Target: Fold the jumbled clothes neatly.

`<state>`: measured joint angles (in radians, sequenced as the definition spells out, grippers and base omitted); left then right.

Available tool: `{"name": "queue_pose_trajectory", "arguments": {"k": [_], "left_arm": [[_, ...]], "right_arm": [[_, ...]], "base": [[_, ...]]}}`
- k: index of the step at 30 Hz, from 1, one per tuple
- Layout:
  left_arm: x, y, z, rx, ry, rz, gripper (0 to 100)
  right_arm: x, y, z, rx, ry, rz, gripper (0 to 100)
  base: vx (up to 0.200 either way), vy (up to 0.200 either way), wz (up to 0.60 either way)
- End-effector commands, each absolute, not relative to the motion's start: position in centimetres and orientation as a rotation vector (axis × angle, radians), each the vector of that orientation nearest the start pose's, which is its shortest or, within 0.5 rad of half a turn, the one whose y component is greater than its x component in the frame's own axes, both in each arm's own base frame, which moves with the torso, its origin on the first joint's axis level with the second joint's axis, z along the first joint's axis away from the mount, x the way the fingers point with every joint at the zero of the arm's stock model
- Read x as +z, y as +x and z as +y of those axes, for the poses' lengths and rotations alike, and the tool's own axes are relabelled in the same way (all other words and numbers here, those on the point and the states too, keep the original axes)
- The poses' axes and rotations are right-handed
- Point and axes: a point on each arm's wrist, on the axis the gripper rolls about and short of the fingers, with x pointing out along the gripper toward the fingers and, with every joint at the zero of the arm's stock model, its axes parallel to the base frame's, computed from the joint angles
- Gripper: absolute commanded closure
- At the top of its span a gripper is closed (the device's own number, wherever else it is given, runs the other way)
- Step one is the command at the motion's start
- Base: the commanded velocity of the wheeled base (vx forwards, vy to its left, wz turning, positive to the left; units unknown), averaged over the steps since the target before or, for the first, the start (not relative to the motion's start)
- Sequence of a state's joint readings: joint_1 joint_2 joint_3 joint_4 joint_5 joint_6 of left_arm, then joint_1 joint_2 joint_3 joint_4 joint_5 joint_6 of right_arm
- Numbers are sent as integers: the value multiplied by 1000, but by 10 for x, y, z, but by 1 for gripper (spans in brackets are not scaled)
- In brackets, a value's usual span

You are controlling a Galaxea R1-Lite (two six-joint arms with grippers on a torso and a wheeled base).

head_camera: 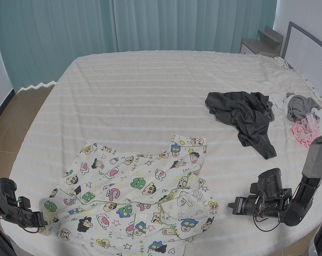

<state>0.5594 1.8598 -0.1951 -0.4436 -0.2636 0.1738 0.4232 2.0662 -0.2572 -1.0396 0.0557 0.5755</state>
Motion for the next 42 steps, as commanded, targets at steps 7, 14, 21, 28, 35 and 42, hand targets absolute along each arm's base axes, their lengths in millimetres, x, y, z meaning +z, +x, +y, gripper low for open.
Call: {"name": "queue_pose_trajectory", "arguments": {"k": [7, 14, 21, 28, 35, 42], "left_arm": [[22, 155, 95, 187, -320, 1073, 0], [59, 158, 100, 167, -331, 899, 0], [119, 183, 105, 90, -465, 836, 0], [128, 256, 88, -35, -463, 841, 0], [90, 331, 65, -96, -446, 873, 0], [56, 385, 53, -96, -387, 869, 0]], "right_arm": [[5, 222, 103, 232, 399, 865, 100], [9, 218, 107, 272, 415, 805, 100], [10, 216, 109, 288, 411, 799, 100], [10, 207, 117, 330, 399, 802, 100], [14, 205, 121, 367, 411, 750, 100], [14, 200, 122, 381, 403, 759, 100]], "base": [[0, 0, 0], [0, 0, 0], [0, 0, 0], [0, 0, 0], [0, 0, 0], [0, 0, 0]]}}
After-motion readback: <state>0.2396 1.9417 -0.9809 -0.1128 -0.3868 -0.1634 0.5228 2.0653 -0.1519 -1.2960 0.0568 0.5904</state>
